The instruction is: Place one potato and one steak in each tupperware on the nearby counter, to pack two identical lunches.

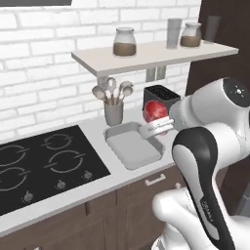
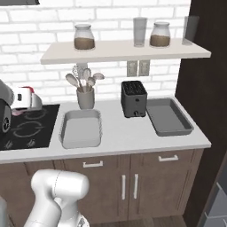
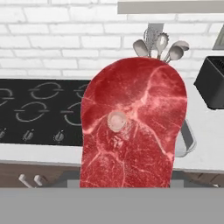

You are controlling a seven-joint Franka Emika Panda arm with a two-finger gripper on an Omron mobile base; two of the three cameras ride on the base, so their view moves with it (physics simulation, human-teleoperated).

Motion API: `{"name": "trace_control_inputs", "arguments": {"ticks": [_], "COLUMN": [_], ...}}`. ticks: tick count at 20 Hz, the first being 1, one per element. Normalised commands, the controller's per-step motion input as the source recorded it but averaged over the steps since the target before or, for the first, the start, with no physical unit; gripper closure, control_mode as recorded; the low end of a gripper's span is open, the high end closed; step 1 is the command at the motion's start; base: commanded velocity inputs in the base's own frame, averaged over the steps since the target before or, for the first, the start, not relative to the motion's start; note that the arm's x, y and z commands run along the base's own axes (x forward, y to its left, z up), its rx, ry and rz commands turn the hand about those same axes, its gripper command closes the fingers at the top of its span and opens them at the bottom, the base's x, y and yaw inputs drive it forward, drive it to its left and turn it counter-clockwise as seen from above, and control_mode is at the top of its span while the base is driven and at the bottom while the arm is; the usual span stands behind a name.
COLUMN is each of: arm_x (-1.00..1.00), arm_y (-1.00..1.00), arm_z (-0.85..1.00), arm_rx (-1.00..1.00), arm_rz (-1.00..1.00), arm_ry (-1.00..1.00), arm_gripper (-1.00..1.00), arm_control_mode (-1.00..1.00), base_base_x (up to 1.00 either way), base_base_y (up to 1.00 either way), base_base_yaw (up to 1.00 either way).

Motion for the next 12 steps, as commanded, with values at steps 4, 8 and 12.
{"name": "trace_control_inputs", "arguments": {"ticks": [4,8,12], "arm_x": [0.0,0.23,0.53], "arm_y": [0.0,-0.88,-0.8], "arm_z": [0.0,-0.53,-0.72], "arm_rx": [0.0,0.01,0.04], "arm_rz": [0.0,0.0,0.0], "arm_ry": [0.0,0.03,0.01], "arm_gripper": [1.0,1.0,1.0], "arm_control_mode": [1.0,-1.0,-1.0], "base_base_x": [0.0,0.0,0.0], "base_base_y": [-0.36,0.0,0.0], "base_base_yaw": [-0.03,0.0,0.0]}}
